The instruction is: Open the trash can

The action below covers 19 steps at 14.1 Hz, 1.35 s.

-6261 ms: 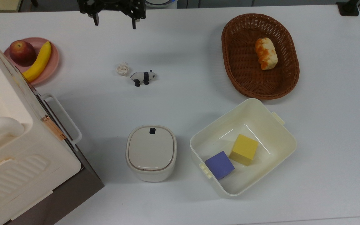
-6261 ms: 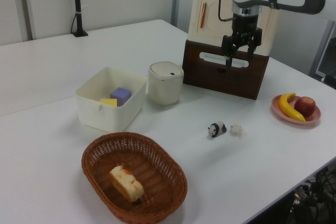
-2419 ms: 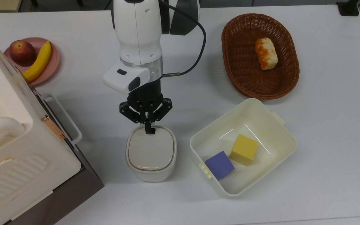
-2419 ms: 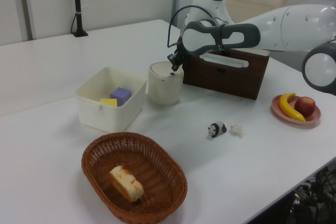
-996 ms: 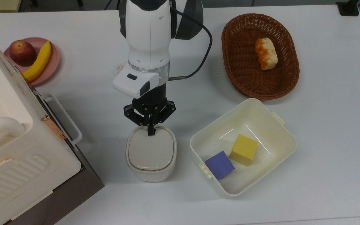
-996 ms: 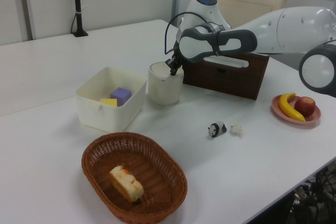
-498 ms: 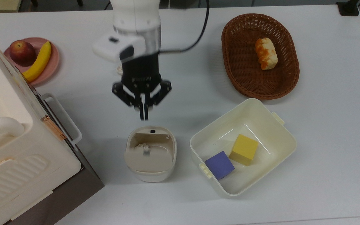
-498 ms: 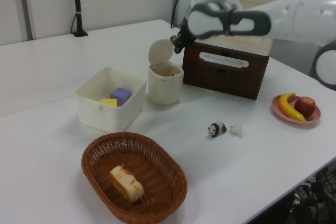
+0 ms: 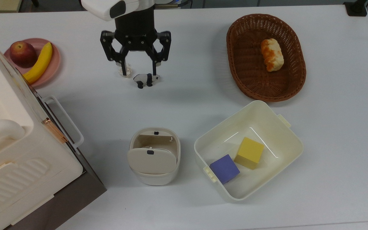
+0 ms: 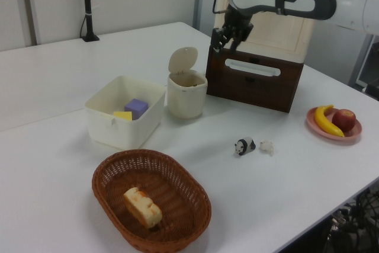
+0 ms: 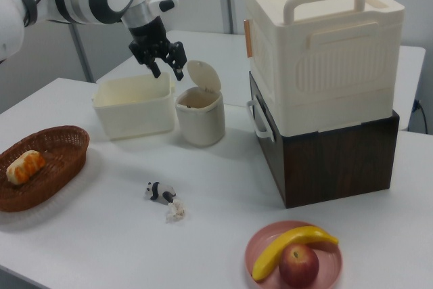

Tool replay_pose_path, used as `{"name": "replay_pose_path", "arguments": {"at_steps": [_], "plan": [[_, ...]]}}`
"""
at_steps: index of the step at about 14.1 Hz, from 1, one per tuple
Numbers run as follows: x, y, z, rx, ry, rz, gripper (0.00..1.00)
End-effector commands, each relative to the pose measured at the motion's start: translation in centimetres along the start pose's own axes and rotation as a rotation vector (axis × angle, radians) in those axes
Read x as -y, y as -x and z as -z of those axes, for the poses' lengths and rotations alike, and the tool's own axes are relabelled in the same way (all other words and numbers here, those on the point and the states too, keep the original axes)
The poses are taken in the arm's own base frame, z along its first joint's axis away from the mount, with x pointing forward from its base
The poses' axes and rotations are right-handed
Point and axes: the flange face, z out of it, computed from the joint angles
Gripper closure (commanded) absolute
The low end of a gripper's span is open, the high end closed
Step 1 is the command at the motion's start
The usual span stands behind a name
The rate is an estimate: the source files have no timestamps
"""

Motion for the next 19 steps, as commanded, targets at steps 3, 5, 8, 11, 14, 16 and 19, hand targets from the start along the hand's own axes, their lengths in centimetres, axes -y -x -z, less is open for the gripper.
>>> {"name": "replay_pose_path", "arguments": {"at_steps": [3, 5, 8, 11, 14, 16, 19], "plan": [[-3.0, 4.8, 0.9, 0.179, 0.020, -0.071, 0.00], [-5.8, 6.5, 5.2, 0.156, -0.019, -0.149, 0.00], [-7.2, 8.0, 9.2, 0.123, -0.078, -0.198, 0.00], [-5.1, 8.4, 10.4, 0.138, -0.124, -0.179, 0.00], [-2.9, 8.8, 10.7, 0.170, -0.133, -0.142, 0.00], [-2.8, 8.8, 10.9, 0.175, -0.134, -0.139, 0.00], [-2.9, 9.0, 11.0, 0.187, -0.134, -0.138, 0.00]]}}
